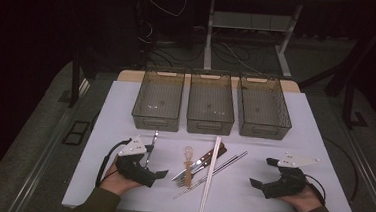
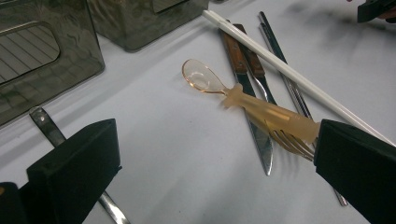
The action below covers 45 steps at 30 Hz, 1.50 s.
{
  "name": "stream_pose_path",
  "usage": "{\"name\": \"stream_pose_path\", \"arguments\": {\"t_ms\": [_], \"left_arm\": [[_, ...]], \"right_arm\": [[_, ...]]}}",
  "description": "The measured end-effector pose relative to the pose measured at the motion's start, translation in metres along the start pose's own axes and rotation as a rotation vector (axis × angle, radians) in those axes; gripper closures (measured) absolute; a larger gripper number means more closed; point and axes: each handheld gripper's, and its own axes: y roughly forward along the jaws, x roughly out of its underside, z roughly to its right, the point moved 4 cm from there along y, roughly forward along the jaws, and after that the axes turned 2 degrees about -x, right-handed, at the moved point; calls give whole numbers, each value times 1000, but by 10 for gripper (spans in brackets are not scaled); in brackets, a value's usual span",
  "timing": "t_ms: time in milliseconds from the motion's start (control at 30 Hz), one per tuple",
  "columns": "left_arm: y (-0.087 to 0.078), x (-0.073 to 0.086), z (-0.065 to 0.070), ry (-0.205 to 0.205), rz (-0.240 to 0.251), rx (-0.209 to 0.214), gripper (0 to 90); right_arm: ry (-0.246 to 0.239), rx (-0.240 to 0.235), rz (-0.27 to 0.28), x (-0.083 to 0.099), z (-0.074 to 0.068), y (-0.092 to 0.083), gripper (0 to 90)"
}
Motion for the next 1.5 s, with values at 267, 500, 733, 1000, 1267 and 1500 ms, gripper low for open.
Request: {"name": "stream_pose_path", "arguments": {"t_ms": [267, 500, 733, 1000, 1267, 1500], "left_arm": [[1, 0, 0, -1, 1, 3, 0], [3, -2, -3, 4, -4, -5, 0], [4, -1, -3, 9, -6, -6, 0], [7, -1, -7, -3, -8, -8, 0], [7, -1, -10, -6, -1, -11, 0], [10, 1, -12, -11, -11, -12, 0]], "right_arm": [[0, -43, -23, -3, -3, 1, 62], [4, -92, -22, -9, -6, 3, 146], [-4, -115, -33, -15, -15, 6, 150], [-23, -149, -35, -21, -26, 11, 193], [-41, -181, -58, -25, -37, 20, 241], [-53, -216, -71, -30, -48, 30, 299]]}}
